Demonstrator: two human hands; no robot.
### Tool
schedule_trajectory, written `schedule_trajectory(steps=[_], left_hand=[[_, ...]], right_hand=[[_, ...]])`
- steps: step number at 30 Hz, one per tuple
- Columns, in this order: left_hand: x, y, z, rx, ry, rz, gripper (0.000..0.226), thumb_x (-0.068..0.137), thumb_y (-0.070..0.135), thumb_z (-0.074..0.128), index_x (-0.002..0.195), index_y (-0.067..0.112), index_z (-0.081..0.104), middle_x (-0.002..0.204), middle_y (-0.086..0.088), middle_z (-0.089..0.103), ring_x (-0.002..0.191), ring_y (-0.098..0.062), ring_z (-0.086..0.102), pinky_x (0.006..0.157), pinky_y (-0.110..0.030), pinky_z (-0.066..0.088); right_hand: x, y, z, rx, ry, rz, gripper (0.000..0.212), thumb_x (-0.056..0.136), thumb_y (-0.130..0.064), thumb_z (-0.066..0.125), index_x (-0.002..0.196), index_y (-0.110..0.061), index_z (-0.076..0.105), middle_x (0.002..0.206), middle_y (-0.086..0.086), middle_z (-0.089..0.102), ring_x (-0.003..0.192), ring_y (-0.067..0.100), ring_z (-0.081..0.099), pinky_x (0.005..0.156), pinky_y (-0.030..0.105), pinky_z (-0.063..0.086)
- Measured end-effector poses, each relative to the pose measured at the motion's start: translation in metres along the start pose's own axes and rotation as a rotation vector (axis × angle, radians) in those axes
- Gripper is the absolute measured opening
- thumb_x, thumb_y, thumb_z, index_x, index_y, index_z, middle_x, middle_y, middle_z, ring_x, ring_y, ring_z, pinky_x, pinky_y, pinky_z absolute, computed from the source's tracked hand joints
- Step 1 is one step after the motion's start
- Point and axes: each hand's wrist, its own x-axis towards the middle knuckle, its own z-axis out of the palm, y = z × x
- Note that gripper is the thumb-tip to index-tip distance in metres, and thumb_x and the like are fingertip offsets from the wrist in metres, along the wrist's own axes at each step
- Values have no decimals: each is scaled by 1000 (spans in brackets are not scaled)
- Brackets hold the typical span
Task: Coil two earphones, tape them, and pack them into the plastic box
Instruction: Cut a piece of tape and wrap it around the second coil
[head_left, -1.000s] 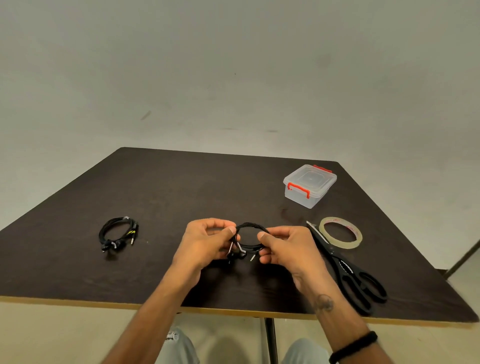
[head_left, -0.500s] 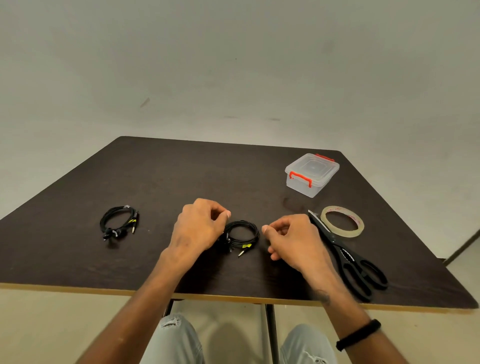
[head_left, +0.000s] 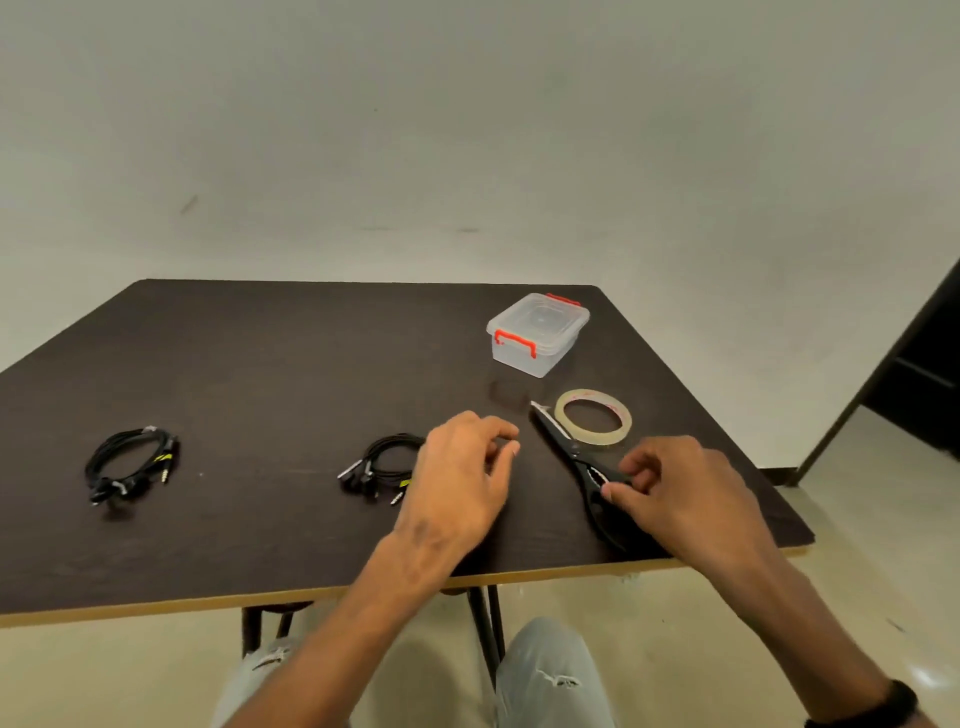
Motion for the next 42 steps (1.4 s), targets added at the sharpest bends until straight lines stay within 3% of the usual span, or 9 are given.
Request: schedule_trajectory(steps=[6, 8, 12, 16, 21, 24, 27, 31, 42], left_hand=[[20, 8, 36, 62, -111, -64, 40, 105, 21, 50, 144, 29, 57, 118, 1, 56, 98, -23, 64, 86, -39, 53], [31, 9, 40, 96, -116, -83, 40, 107, 22, 46, 146, 28, 54, 126, -2, 53, 101, -25, 63, 84, -38, 51], [61, -1, 50, 138, -179, -104, 39, 106, 25, 48, 144, 23, 58, 129, -6, 61, 113, -30, 60, 99, -41, 50], [89, 5, 51, 79, -355, -119, 36, 101, 37, 60, 131, 21, 70, 118, -1, 75, 108, -22, 68, 101, -39, 53], [102, 2, 48, 99, -481, -82, 41, 99, 3, 49, 126, 19, 75, 117, -3, 76, 90, -11, 62, 90, -25, 51], [104, 2, 43, 79, -542, -101, 29, 102, 21, 59, 127, 23, 74, 108, 2, 75, 84, -6, 59, 84, -22, 43], [100, 7, 41, 59, -528, -134, 30, 90, 42, 77, 113, 23, 80, 97, 6, 75, 89, -9, 67, 84, -29, 53], [95, 12, 47, 60, -415, -227, 17, 85, 29, 79, 99, 20, 82, 94, 2, 79, 90, -13, 73, 89, -33, 60], [88, 23, 58, 118, -285, -291, 10, 82, 25, 74, 88, 19, 81, 84, 0, 77, 84, -21, 71, 78, -36, 61]], right_hand=[[-3, 18, -15, 14, -170, -32, 38, 80, -48, 87, 113, -32, 74, 97, -16, 70, 92, 3, 66, 84, 35, 61], [-2, 20, -22, -18, -215, -43, 42, 80, -46, 87, 118, -33, 73, 103, -16, 71, 97, 4, 66, 89, 34, 60], [1, 18, -24, -32, -239, -49, 45, 80, -50, 86, 118, -31, 72, 106, -13, 72, 97, 5, 66, 86, 30, 59], [5, 10, -18, -151, -213, -53, 40, 81, -50, 86, 112, -34, 68, 100, -15, 69, 93, 9, 66, 83, 36, 60], [6, 11, -19, -247, -216, -69, 33, 81, -44, 85, 107, -34, 66, 95, -14, 69, 87, 11, 67, 79, 36, 61], [5, 12, -22, -250, -224, -42, 31, 79, -43, 83, 103, -34, 66, 93, -14, 69, 87, 12, 68, 78, 36, 60], [6, 10, -27, -259, -220, -24, 25, 77, -40, 82, 93, -34, 64, 93, -13, 68, 87, 13, 67, 78, 35, 58], [9, 8, -34, -302, -246, -40, 24, 83, -32, 80, 93, -35, 59, 96, -11, 65, 87, 13, 63, 66, 30, 47], [12, -4, -34, -570, -294, -119, 44, 88, -32, 79, 122, -29, 52, 111, -2, 62, 95, 20, 56, 72, 31, 46]])
